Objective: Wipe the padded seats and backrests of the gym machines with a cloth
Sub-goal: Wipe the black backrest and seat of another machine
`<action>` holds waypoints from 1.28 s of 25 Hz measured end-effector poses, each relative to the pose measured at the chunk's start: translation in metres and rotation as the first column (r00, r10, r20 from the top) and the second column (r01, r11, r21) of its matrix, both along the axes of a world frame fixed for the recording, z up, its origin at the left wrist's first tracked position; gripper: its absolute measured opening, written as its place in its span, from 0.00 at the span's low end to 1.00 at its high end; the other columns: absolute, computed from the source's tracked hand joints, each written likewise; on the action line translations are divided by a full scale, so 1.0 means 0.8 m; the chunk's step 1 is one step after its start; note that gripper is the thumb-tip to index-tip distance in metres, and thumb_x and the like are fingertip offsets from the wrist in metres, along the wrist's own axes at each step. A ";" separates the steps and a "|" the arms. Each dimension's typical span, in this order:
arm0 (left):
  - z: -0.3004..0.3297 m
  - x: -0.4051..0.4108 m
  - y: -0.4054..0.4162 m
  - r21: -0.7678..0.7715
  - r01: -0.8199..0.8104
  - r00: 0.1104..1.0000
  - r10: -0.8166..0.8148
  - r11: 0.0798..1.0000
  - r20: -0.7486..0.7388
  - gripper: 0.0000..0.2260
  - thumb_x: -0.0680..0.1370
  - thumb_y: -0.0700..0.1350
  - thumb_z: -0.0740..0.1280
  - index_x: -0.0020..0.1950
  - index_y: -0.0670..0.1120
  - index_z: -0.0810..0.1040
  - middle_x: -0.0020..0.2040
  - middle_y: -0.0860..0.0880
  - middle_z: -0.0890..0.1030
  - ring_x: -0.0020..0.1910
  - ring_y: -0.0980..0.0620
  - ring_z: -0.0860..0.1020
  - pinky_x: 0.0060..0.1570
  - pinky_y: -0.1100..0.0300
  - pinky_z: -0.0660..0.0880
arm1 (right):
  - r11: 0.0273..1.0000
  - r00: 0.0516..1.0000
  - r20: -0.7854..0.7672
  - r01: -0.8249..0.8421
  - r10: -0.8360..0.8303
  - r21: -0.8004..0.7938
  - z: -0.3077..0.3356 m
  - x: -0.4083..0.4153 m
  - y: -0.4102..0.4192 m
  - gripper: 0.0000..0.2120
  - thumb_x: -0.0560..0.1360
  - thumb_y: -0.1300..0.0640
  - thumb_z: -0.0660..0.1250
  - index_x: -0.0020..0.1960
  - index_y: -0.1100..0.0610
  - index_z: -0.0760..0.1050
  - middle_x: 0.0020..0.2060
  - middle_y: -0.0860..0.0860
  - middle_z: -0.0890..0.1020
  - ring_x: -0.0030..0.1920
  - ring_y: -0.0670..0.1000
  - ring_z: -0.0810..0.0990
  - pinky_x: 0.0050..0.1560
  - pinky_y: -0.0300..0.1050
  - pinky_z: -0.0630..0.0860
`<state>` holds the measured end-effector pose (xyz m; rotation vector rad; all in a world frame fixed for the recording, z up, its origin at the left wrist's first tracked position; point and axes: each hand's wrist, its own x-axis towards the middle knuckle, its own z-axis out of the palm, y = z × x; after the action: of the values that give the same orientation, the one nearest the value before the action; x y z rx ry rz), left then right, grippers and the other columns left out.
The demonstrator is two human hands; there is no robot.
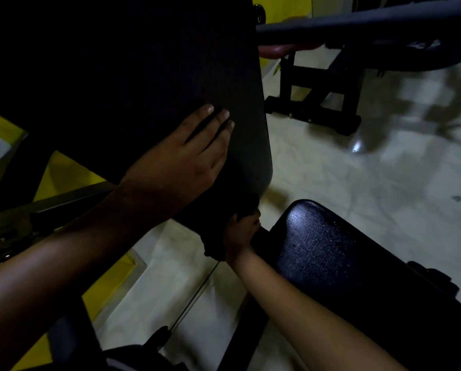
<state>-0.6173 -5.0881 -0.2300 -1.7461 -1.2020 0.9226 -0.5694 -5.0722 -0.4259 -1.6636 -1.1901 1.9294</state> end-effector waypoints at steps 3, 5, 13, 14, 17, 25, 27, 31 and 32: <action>-0.004 -0.002 -0.001 0.010 0.005 0.999 -0.005 1.000 0.046 0.18 0.80 0.40 0.52 0.64 0.35 0.73 0.68 0.33 0.71 0.69 0.35 0.68 0.70 0.40 0.59 | 0.985 1.000 -0.027 -0.013 0.008 -0.175 -0.006 0.001 0.016 0.33 0.76 0.49 0.58 0.74 0.64 0.54 0.70 0.64 0.64 0.69 0.61 0.65 0.62 0.45 0.61; -0.004 -0.001 0.000 0.000 0.007 0.997 -0.007 1.000 0.075 0.19 0.79 0.39 0.50 0.63 0.33 0.74 0.67 0.33 0.72 0.68 0.34 0.69 0.69 0.40 0.59 | 0.967 0.995 -0.086 -0.069 0.050 -0.244 -0.011 0.004 0.023 0.37 0.71 0.47 0.56 0.74 0.63 0.52 0.71 0.64 0.63 0.69 0.61 0.66 0.66 0.48 0.65; -0.006 0.000 0.002 0.001 -0.006 0.995 0.006 1.000 0.101 0.22 0.79 0.39 0.46 0.64 0.33 0.74 0.67 0.34 0.71 0.69 0.35 0.68 0.70 0.41 0.60 | 0.869 0.977 -0.212 0.092 0.015 0.486 0.049 0.005 0.017 0.33 0.71 0.61 0.64 0.71 0.72 0.57 0.69 0.67 0.61 0.71 0.62 0.59 0.71 0.41 0.50; -0.007 -0.001 0.002 0.009 -0.001 0.994 0.000 1.000 0.112 0.22 0.79 0.39 0.46 0.64 0.33 0.74 0.67 0.34 0.71 0.69 0.35 0.68 0.70 0.41 0.59 | 0.879 0.979 -0.204 0.080 0.019 0.470 0.039 0.000 0.021 0.35 0.70 0.57 0.63 0.71 0.72 0.57 0.68 0.68 0.62 0.70 0.63 0.61 0.70 0.44 0.53; -0.008 0.001 0.003 0.021 0.002 0.990 -0.005 1.000 0.143 0.21 0.79 0.38 0.48 0.63 0.32 0.74 0.66 0.33 0.72 0.67 0.35 0.70 0.69 0.41 0.59 | 0.968 0.996 -0.046 -0.063 0.076 0.242 0.024 0.006 0.055 0.30 0.76 0.60 0.62 0.73 0.67 0.54 0.66 0.67 0.64 0.66 0.66 0.68 0.63 0.50 0.63; -0.008 0.003 0.005 0.062 0.001 0.977 -0.015 0.998 0.212 0.19 0.80 0.36 0.48 0.64 0.29 0.72 0.65 0.33 0.74 0.66 0.37 0.72 0.69 0.44 0.63 | 0.787 0.950 -0.313 0.180 0.017 0.590 0.061 0.006 0.029 0.30 0.74 0.60 0.62 0.73 0.62 0.55 0.70 0.55 0.60 0.73 0.51 0.57 0.73 0.35 0.49; -0.008 0.005 0.005 0.053 -0.003 0.978 -0.008 0.999 0.209 0.19 0.80 0.35 0.48 0.64 0.30 0.73 0.65 0.34 0.74 0.66 0.38 0.73 0.69 0.45 0.63 | 0.924 0.979 -0.199 0.037 0.043 0.382 0.044 0.003 0.057 0.30 0.75 0.63 0.63 0.73 0.67 0.55 0.70 0.64 0.61 0.71 0.62 0.61 0.72 0.44 0.55; -0.004 0.009 0.008 0.020 -0.062 0.971 0.056 0.998 0.231 0.21 0.81 0.36 0.46 0.63 0.29 0.72 0.66 0.33 0.73 0.66 0.36 0.71 0.69 0.43 0.62 | 0.849 0.987 -0.157 0.100 -0.020 0.519 0.082 0.009 0.063 0.30 0.74 0.63 0.62 0.73 0.66 0.58 0.68 0.58 0.63 0.69 0.57 0.61 0.72 0.39 0.54; 0.001 0.011 0.012 0.012 -0.090 0.967 0.084 0.996 0.239 0.21 0.80 0.36 0.45 0.63 0.28 0.72 0.66 0.32 0.72 0.66 0.34 0.71 0.69 0.43 0.60 | 0.747 0.982 -0.181 0.161 -0.056 0.644 0.099 0.010 0.053 0.29 0.73 0.61 0.61 0.72 0.67 0.60 0.67 0.56 0.64 0.69 0.53 0.59 0.72 0.31 0.47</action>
<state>-0.6087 -5.0782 -0.2289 -1.8374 -1.4479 0.7604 -0.5616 -5.0301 -0.3471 -1.1477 -1.4479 1.2950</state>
